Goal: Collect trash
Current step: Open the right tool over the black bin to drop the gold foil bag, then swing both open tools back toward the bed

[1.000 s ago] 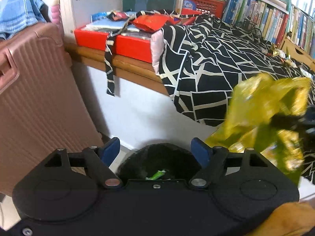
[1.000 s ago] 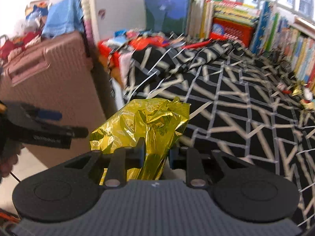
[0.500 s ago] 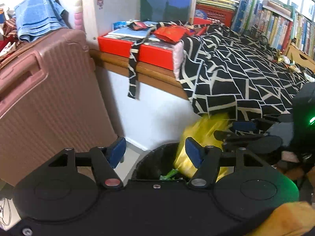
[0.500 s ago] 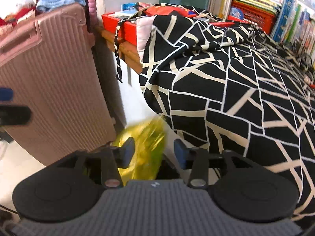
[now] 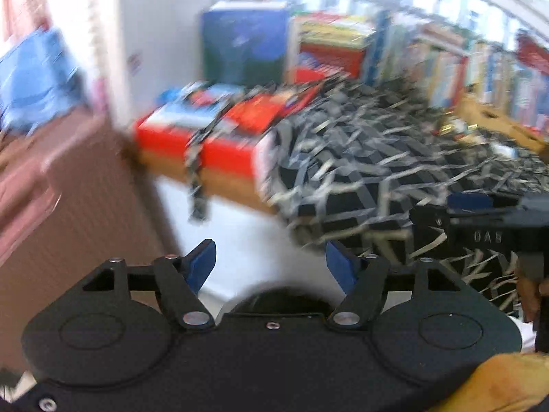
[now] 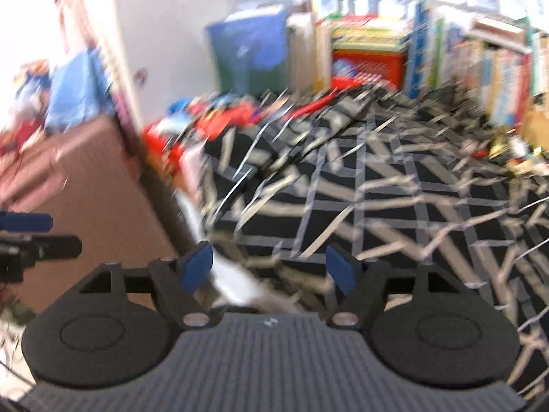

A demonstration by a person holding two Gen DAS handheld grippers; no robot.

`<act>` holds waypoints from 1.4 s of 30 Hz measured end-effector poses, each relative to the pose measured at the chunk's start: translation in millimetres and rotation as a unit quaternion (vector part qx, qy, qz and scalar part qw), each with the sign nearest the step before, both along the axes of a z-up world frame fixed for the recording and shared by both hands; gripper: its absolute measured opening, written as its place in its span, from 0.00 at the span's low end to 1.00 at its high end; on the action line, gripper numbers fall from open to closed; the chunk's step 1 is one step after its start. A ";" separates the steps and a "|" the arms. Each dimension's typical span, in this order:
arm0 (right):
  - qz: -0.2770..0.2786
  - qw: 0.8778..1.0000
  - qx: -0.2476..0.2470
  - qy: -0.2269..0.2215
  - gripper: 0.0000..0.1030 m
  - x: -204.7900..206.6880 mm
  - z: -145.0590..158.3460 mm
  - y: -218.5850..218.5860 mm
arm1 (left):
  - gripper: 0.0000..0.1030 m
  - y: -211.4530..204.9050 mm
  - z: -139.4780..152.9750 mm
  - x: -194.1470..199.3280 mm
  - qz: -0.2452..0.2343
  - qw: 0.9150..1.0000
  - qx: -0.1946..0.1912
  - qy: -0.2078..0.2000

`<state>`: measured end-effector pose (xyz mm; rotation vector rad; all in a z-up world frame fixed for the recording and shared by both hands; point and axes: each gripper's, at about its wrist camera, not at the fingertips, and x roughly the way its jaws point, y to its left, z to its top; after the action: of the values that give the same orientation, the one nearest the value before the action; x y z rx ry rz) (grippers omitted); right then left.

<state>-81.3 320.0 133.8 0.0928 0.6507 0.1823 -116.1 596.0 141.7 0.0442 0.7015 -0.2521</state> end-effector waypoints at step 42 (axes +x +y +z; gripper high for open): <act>-0.247 0.960 -0.024 -0.127 1.00 84.5 97.9 -380.0 | 0.86 -388.4 137.3 233.9 -0.206 0.969 -0.080 -0.113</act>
<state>3.1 -60.0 231.7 0.1800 0.3599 -0.3008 117.8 207.5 279.1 0.0629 0.4365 -0.6912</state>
